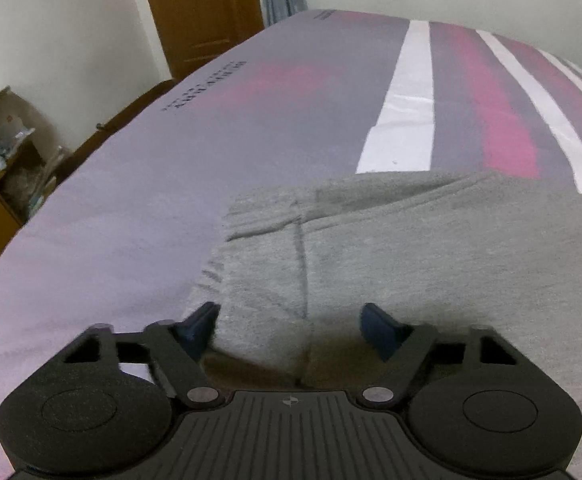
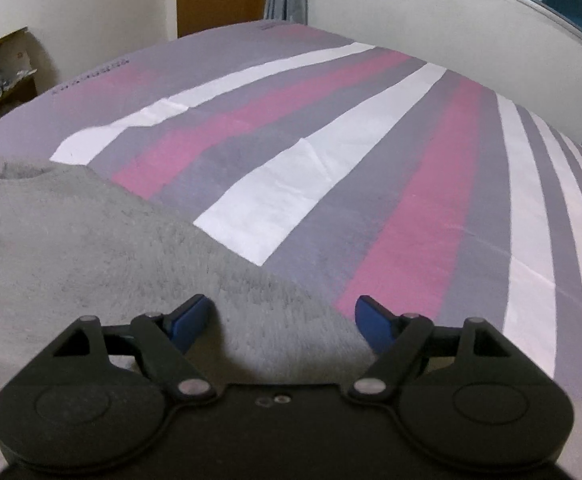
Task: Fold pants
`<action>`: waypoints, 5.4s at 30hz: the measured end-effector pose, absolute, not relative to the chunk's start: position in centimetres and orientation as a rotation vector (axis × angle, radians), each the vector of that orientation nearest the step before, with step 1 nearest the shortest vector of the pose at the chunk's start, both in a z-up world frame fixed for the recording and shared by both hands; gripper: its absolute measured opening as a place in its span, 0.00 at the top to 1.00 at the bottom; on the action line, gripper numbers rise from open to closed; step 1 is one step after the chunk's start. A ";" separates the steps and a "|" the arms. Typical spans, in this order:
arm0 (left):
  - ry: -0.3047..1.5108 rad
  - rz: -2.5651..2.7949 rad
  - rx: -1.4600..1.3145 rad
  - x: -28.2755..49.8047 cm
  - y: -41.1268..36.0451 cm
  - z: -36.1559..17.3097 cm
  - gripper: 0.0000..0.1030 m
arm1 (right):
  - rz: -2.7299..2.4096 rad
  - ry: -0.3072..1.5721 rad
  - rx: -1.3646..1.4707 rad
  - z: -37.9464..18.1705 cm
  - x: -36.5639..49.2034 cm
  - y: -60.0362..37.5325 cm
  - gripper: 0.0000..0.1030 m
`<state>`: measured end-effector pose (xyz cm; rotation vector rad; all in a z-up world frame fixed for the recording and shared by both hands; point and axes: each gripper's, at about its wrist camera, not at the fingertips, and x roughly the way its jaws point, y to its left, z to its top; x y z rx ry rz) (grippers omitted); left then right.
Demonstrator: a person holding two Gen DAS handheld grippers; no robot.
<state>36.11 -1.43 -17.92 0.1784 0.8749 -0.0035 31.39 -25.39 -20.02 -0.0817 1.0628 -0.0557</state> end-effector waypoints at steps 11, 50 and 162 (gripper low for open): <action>0.855 0.013 0.210 35.3 -1.2 -17.5 0.48 | -0.015 1.026 -0.120 -17.9 30.6 -24.7 0.94; 0.912 -0.049 0.105 29.3 -8.0 -8.2 0.10 | -0.084 0.998 0.177 -11.4 5.3 -19.7 0.75; 0.878 -0.095 -0.139 10.1 12.5 -12.6 0.56 | -0.302 0.959 0.626 -12.7 -4.0 -20.3 0.68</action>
